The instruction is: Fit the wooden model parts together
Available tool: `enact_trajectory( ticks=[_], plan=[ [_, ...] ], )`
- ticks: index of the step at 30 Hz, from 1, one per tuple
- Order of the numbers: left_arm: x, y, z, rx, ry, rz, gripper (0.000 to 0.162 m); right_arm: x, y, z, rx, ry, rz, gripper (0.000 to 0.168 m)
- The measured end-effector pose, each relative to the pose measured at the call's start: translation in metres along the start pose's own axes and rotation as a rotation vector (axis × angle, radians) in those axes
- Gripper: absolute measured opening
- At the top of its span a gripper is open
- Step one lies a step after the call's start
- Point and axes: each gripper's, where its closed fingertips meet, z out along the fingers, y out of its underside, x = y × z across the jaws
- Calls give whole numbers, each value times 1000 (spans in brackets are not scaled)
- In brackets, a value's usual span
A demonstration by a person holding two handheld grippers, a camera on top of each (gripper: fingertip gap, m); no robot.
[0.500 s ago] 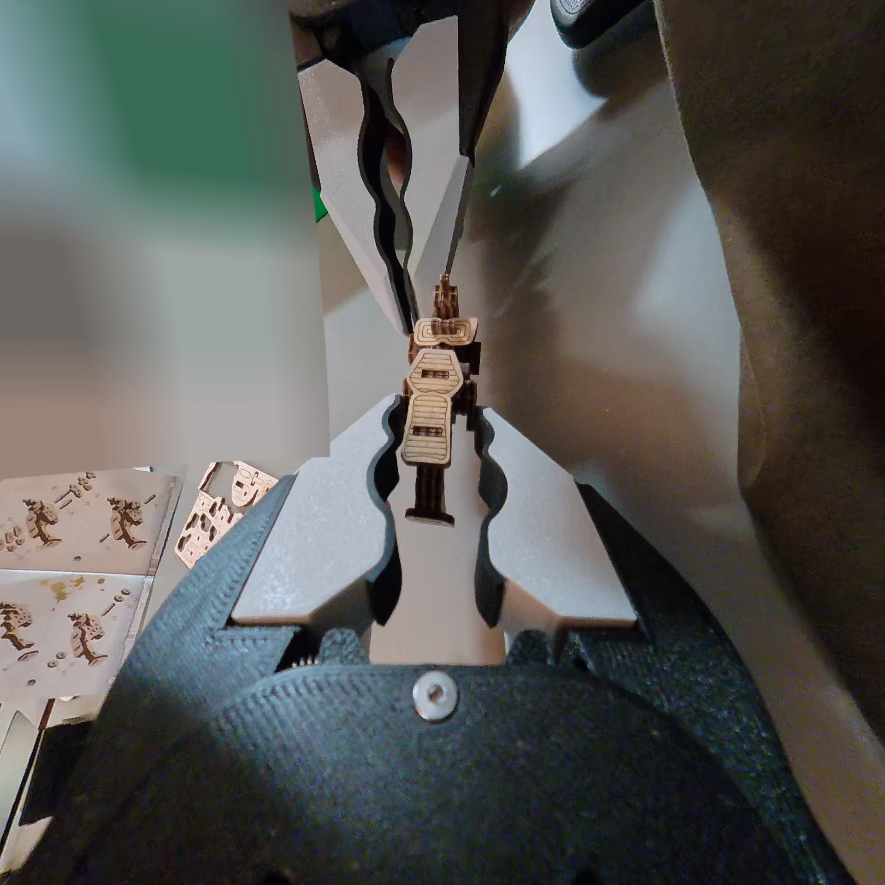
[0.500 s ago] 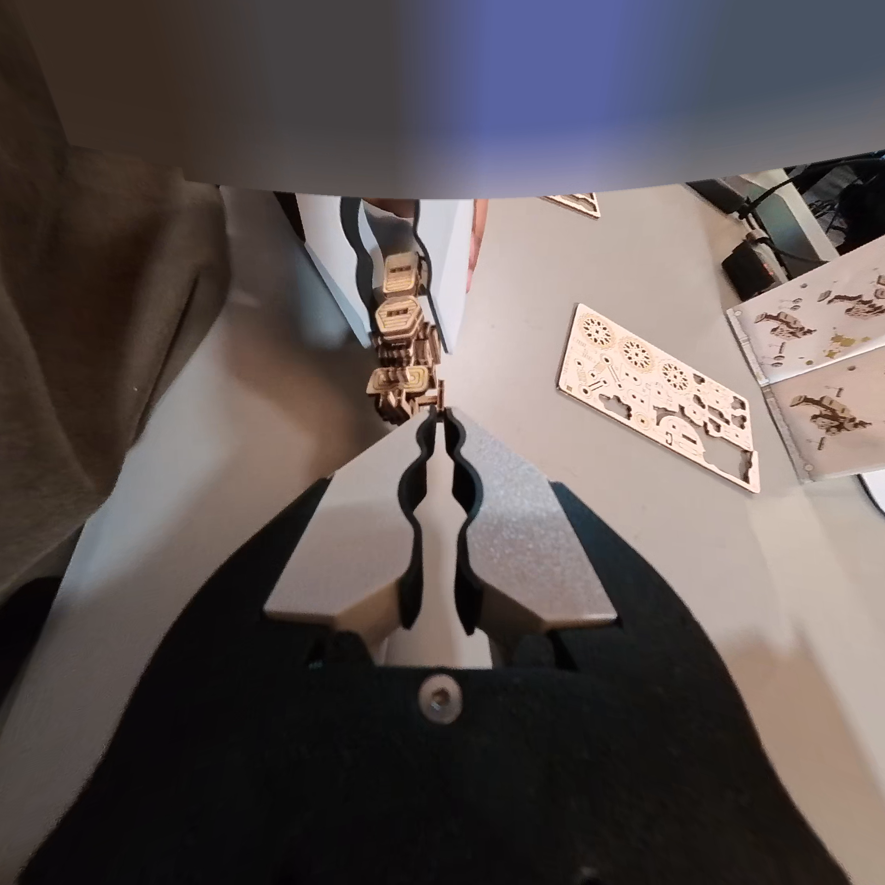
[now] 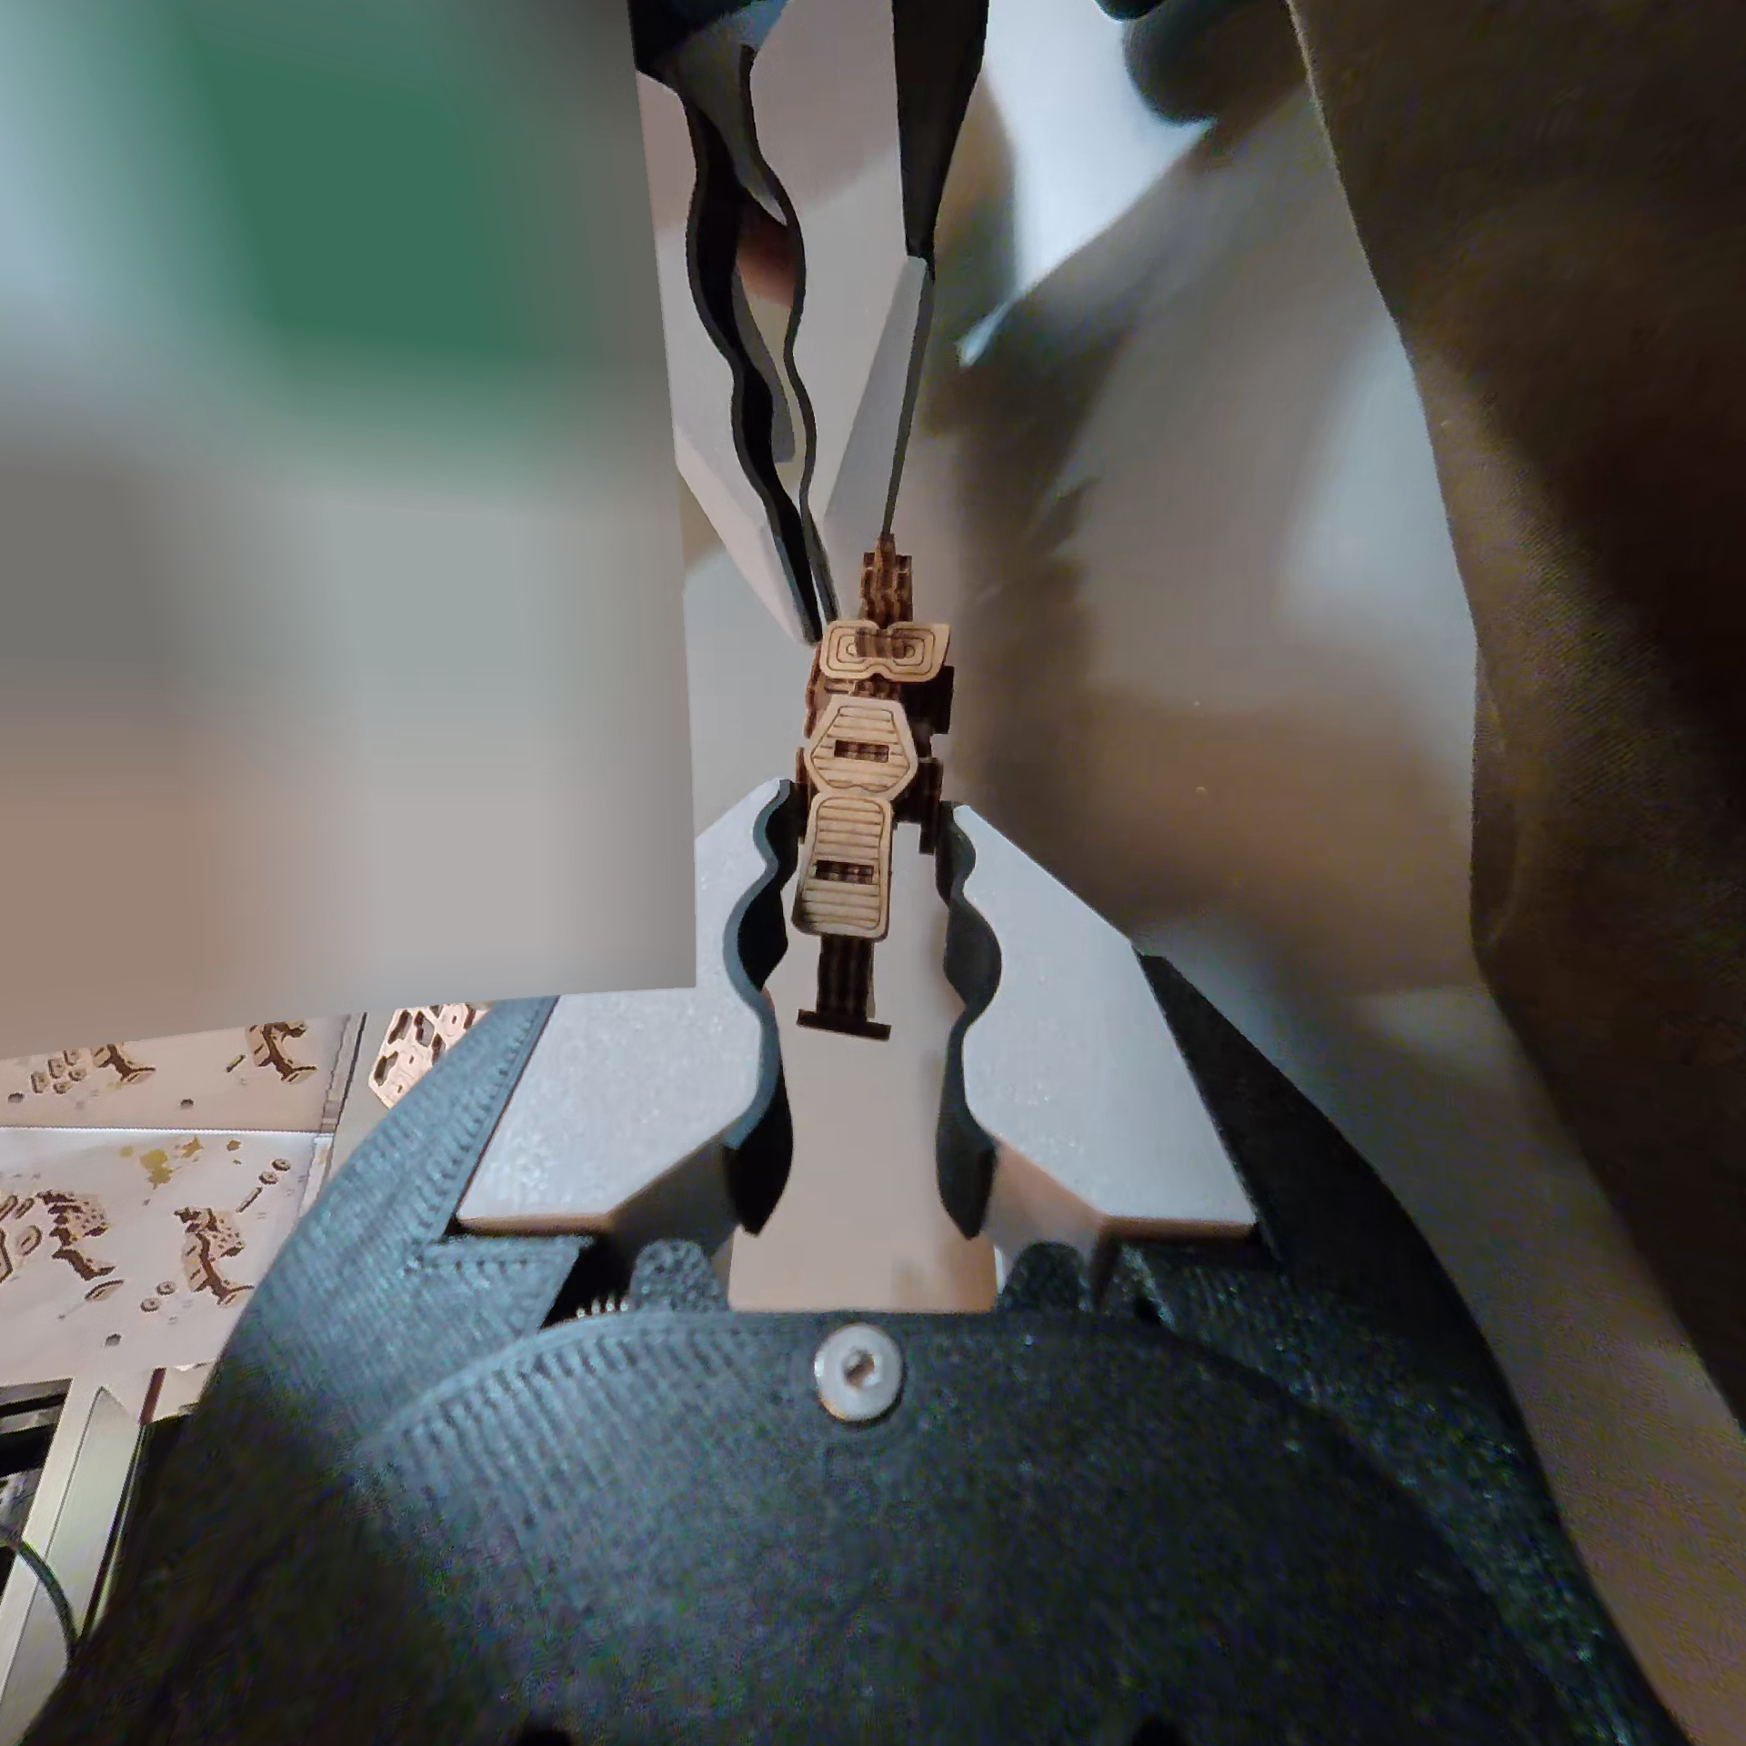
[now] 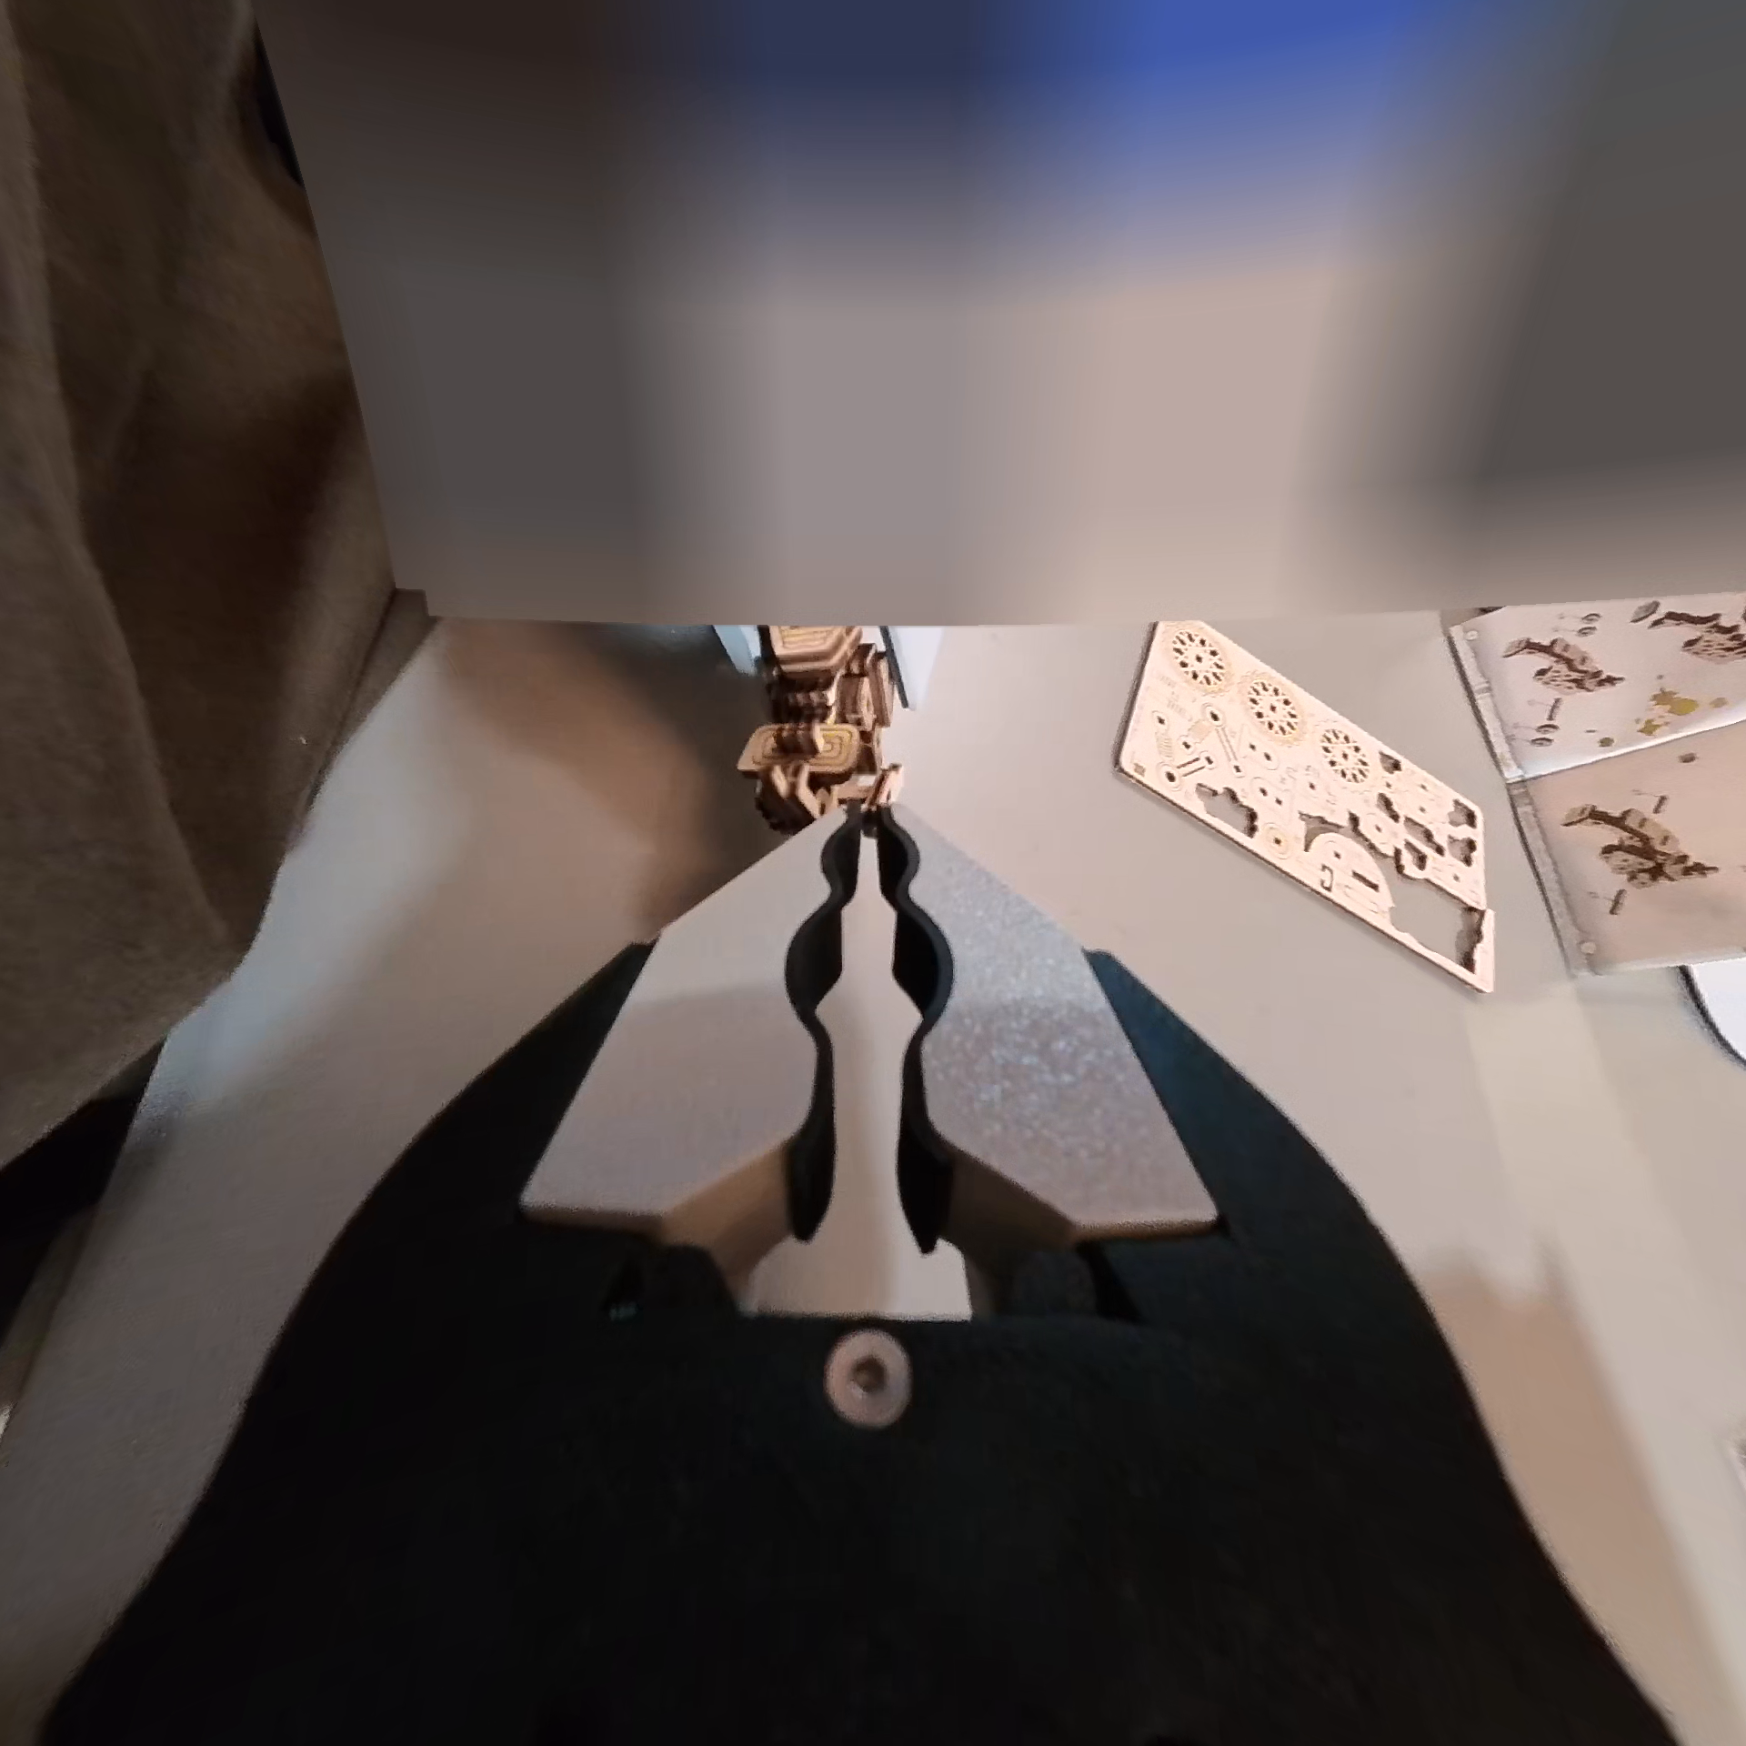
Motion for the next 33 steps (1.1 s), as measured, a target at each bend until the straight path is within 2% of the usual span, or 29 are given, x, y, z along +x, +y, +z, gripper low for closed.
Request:
enact_trajectory(
  ticks=[7,33],
  plan=[
    [2,-1,0,12,7,-2,27,-4,-4,-3,50,-43,48,1],
    [16,1,6,-14,47,29,28,-21,6,-1,20,-162,106,0]
  ],
)
